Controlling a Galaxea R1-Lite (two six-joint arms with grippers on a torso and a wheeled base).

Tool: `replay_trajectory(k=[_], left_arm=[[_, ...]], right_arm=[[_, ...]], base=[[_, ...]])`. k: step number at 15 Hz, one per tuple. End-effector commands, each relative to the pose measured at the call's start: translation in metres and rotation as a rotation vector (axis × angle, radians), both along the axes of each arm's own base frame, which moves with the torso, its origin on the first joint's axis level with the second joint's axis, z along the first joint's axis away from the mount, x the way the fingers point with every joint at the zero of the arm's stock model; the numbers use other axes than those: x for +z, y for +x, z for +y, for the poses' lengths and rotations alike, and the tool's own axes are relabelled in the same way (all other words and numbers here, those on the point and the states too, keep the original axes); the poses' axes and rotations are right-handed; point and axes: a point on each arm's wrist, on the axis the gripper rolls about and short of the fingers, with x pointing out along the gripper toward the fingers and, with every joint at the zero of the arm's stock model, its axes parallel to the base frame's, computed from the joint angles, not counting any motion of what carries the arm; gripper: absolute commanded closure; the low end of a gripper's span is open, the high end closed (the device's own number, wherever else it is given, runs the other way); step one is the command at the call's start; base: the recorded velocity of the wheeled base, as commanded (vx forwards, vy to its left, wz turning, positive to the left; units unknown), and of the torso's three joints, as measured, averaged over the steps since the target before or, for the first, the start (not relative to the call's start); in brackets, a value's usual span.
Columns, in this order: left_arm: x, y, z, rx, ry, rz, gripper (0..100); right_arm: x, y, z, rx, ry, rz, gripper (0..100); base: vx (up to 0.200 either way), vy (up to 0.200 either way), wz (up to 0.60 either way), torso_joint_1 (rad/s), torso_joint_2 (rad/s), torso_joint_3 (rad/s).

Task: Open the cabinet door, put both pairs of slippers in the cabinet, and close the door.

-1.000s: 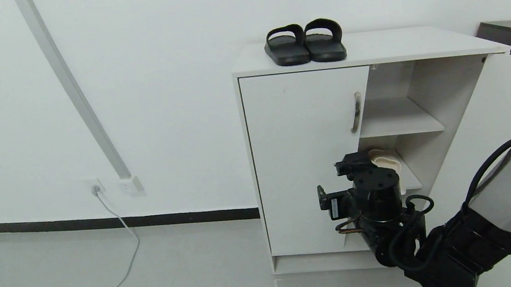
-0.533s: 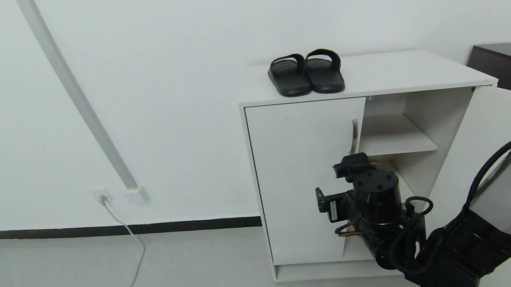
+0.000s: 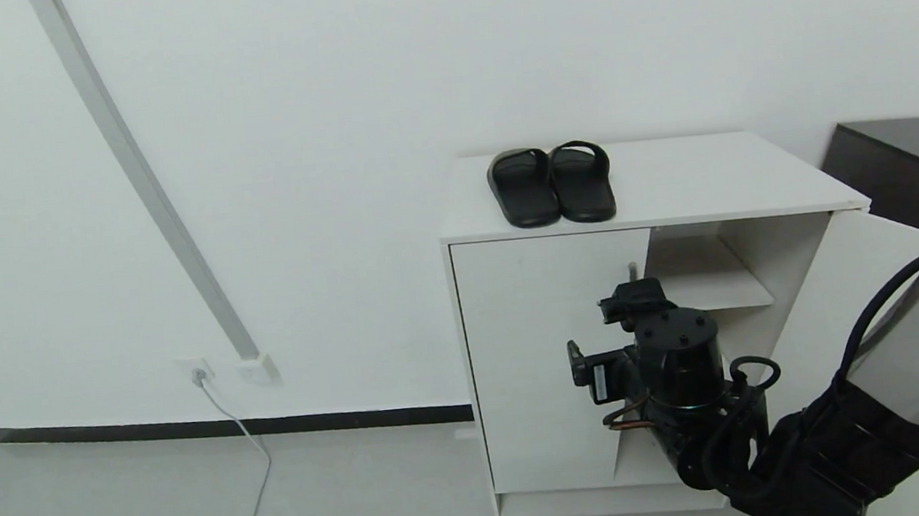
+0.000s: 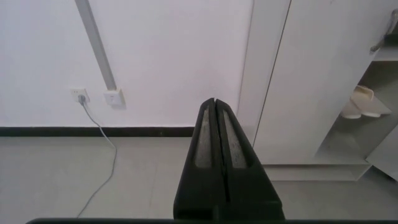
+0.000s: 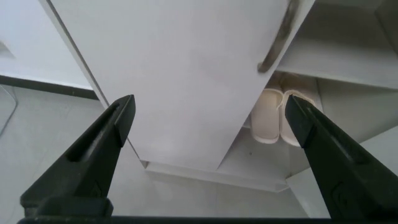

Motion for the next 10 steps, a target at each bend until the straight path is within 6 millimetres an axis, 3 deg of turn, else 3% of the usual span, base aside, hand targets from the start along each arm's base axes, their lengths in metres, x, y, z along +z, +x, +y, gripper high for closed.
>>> replay_trajectory(k=[1, 10], left_arm=[[0.0000, 0.0000, -0.0001, -0.005, -0.001, 0.000, 100], [0.0004, -0.0001, -0.0001, -0.005, -0.013, -0.002, 100]], right_arm=[[0.0002, -0.0011, 0.0008, 0.005, 0.000, 0.001, 0], [0.0046, -0.0050, 0.0070, 0.059, 0.000, -0.017, 0]], base=[[0.000, 0.000, 0.00, 0.222, -0.54, -0.325], [0.000, 0.000, 0.00, 0.249, -0.56, -0.320]])
